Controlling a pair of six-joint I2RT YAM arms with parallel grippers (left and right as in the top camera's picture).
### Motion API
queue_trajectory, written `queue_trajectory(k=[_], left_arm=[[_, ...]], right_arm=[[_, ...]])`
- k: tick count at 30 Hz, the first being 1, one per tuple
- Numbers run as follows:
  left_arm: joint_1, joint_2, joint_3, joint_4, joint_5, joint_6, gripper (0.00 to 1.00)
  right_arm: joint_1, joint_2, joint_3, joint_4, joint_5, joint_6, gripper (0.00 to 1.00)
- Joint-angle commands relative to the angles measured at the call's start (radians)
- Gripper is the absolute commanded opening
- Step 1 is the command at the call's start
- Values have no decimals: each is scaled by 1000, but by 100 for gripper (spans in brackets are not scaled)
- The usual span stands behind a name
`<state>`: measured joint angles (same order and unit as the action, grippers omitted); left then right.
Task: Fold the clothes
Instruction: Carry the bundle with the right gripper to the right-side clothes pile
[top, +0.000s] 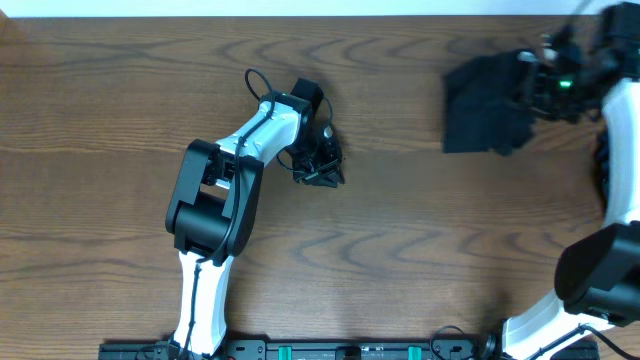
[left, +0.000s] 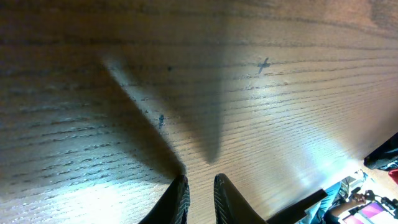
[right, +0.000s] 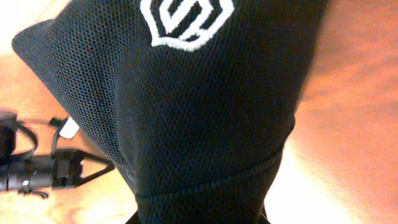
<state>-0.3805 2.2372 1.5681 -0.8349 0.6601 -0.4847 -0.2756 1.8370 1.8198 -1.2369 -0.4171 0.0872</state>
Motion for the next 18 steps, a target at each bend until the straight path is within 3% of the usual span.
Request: queue_trajectory(k=[1, 18], left_arm=[[12, 71, -36, 6, -118, 40, 19], [12, 71, -36, -5, -118, 46, 19]], right_arm=[[-101, -32, 47, -32, 10, -13, 1], [-638, -42, 48, -34, -126, -51, 1]])
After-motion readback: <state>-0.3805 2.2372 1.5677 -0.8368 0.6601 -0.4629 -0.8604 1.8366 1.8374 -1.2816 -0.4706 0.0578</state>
